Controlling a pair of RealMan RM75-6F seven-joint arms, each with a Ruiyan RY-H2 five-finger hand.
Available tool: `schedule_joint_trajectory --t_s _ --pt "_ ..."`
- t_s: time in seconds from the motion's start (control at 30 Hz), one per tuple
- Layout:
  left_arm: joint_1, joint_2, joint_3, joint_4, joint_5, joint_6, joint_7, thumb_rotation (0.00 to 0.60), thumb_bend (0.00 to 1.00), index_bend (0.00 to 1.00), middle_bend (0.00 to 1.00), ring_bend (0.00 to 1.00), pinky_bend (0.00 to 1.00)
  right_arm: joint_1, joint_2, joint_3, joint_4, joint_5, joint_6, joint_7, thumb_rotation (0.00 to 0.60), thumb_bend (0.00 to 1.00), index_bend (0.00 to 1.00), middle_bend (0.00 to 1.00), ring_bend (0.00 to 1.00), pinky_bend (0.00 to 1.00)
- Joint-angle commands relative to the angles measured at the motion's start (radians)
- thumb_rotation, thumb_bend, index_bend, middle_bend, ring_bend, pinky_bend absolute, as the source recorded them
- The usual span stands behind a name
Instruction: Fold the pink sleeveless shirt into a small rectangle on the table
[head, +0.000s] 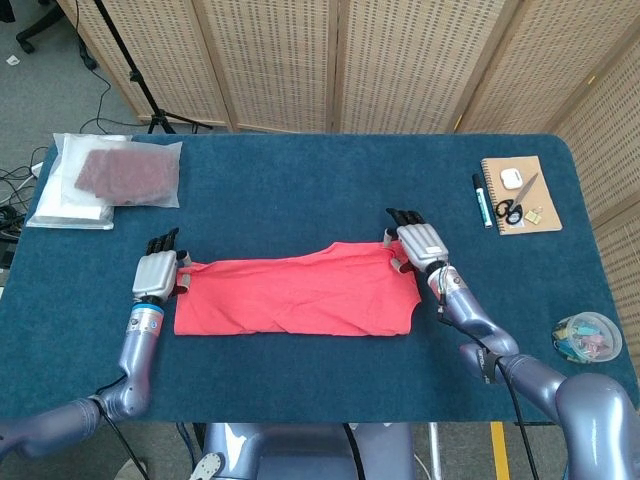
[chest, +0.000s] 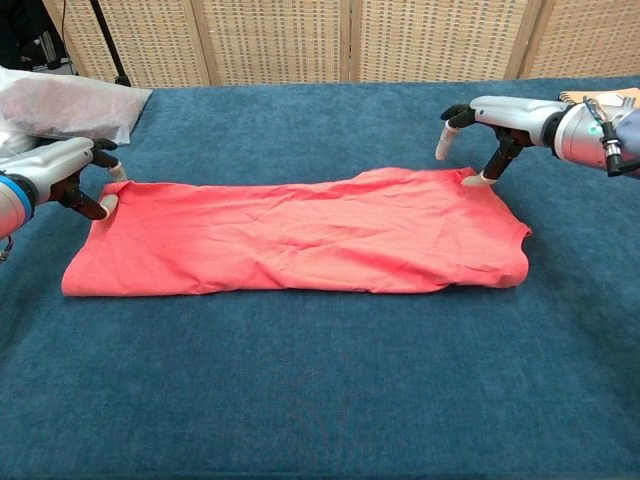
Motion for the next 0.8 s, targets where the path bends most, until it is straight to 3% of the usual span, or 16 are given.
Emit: schedule_joint_trajectory --t_s 0.03,0.13,0.4,0.5,0.8 --pt "0.003 -0.005 -0.001 0.009 0.018 0.003 -0.016 0.600 0.45 0.05 0.00 0.00 0.00 -0.003 0.003 0.001 -0.005 -0.006 0.008 0.010 0.600 0.16 0.00 0.00 0.00 0.00" --pt "0.006 -0.003 -0.001 0.013 0.035 0.001 -0.028 0.600 0.40 0.00 0.00 0.00 0.00 -0.007 0.006 -0.002 -0.006 -0.016 0.023 0.006 0.600 0.16 0.00 0.00 0.00 0.00" --pt "0.031 0.045 -0.008 -0.051 0.080 0.018 -0.074 0.600 0.27 0.00 0.00 0.00 0.00 -0.043 0.054 0.002 -0.102 -0.030 0.108 -0.020 0.600 0.11 0.00 0.00 0.00 0.00" --pt "0.046 0.104 0.001 -0.113 0.112 0.021 -0.086 0.600 0.22 0.00 0.00 0.00 0.00 -0.087 0.117 -0.009 -0.211 -0.052 0.186 -0.048 0.600 0.01 0.00 0.00 0.00 0.00" --pt "0.073 0.265 0.010 -0.285 0.103 -0.001 -0.067 0.600 0.21 0.00 0.00 0.00 0.00 -0.248 0.331 -0.082 -0.544 -0.170 0.430 -0.098 0.600 0.00 0.00 0.00 0.00 0.00"
